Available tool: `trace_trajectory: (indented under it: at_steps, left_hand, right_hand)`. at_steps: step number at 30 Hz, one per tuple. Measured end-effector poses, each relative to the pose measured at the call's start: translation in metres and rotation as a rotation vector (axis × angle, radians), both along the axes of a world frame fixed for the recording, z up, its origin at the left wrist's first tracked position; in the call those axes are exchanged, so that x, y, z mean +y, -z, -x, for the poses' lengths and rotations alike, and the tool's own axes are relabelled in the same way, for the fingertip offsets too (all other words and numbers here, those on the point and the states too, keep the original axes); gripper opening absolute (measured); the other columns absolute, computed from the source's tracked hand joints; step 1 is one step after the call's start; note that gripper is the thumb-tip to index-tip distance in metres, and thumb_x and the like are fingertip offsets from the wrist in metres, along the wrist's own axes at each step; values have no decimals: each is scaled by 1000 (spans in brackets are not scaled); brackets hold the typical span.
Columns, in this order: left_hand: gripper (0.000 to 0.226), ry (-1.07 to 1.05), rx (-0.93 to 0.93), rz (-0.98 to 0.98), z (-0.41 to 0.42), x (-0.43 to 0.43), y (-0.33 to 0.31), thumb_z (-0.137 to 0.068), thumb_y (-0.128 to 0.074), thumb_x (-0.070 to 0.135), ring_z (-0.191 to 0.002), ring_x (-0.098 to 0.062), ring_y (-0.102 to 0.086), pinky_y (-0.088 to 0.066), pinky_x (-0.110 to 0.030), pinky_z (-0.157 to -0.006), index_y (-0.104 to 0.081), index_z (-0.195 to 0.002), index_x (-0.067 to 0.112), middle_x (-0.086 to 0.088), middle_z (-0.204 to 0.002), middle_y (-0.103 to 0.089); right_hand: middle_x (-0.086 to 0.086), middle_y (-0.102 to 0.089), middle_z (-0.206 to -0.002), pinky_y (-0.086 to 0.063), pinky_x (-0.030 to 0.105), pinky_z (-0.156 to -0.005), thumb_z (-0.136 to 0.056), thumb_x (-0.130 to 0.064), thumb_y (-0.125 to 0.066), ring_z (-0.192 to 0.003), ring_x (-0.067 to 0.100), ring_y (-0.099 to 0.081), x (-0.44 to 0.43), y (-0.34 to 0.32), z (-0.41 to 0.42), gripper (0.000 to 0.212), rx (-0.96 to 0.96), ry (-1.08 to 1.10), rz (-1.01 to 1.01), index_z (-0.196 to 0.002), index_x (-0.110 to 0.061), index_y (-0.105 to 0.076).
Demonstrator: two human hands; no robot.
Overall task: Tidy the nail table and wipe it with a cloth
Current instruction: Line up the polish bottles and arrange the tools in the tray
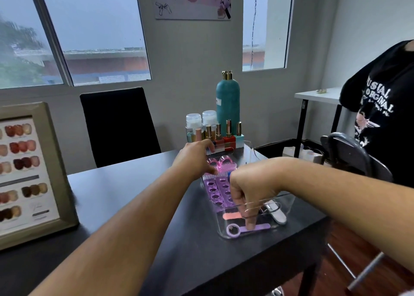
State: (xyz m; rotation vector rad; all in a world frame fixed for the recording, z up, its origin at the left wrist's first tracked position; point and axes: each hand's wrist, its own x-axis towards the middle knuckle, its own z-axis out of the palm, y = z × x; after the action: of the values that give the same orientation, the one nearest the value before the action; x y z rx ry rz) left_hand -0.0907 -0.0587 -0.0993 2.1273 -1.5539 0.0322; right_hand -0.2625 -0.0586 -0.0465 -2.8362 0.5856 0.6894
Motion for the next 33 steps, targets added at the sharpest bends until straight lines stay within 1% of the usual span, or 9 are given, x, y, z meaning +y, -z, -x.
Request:
trace_trajectory:
  at_steps: [3,8,10,13,17,22,26,30,33]
  left_hand:
    - [57,2,4,0,-1,-1,0,-57,-86,34,-82,-19,-56,-54,-34,-75,-56,-104,25,-3,-100,-65]
    - [59,-3,13,-7,-1,-1,1,-56,-86,35,-84,-20,-57,-54,-35,-77,-56,-106,25,-3,-100,-65]
    - [59,-7,11,-14,-2,-2,1,-56,-86,36,-87,-22,-56,-53,-36,-78,-56,-106,26,-4,-101,-64]
    - [59,-11,15,-16,-2,-2,1,-56,-86,36,-85,-22,-57,-53,-35,-76,-55,-105,27,-5,-101,-64]
    - [57,-15,21,-15,-1,-3,2,-56,-86,35,-83,-21,-57,-55,-35,-75,-55,-103,28,-4,-100,-64]
    - [57,-14,6,-14,-1,-3,2,-58,-85,35,-82,-21,-56,-53,-34,-75,-55,-105,27,-4,-99,-64]
    - [56,-10,15,-14,0,-1,1,-59,-85,33,-81,-20,-56,-52,-33,-74,-55,-106,26,-4,-99,-64]
    - [57,-6,32,-15,0,0,-1,-57,-85,33,-86,-21,-56,-51,-34,-74,-55,-105,26,-5,-102,-64]
    - [57,-8,36,-20,1,0,-1,-58,-85,32,-86,-21,-57,-52,-34,-74,-55,-106,26,-5,-103,-64]
  right_hand:
    - [9,-74,-87,-49,30,-66,-69,-32,-81,-71,12,-58,1,0,-2,33,-12,2,17,-86,-5,-73]
    - [9,-74,-87,-48,29,-64,-69,-31,-81,-67,13,-56,5,1,-4,30,-46,-9,51,-83,-6,-73]
    - [11,-69,-76,-43,28,-58,-68,-35,-81,-64,15,-52,6,1,-5,34,-32,-13,57,-78,-4,-70]
    - [-2,-50,-53,-35,26,-49,-69,-34,-81,-53,14,-43,8,0,-8,33,-5,-51,60,-59,-12,-59]
    - [-7,-55,-59,-40,24,-54,-72,-31,-79,-59,11,-49,8,1,-12,23,24,-89,31,-72,-11,-68]
    - [-2,-73,-78,-46,22,-57,-76,-17,-75,-61,4,-56,2,7,-11,7,-121,-62,-44,-81,-13,-74]
    - [-14,-60,-61,-42,14,-54,-74,-20,-79,-56,1,-53,-4,8,-7,9,-220,-28,-40,-77,-16,-72]
    - [-15,-58,-54,-42,9,-51,-74,-21,-78,-47,-10,-53,-13,2,1,13,-253,9,-19,-69,-20,-67]
    - [-16,-57,-47,-39,10,-47,-69,-31,-82,-48,-6,-54,-12,3,2,18,-218,15,-2,-68,-22,-67]
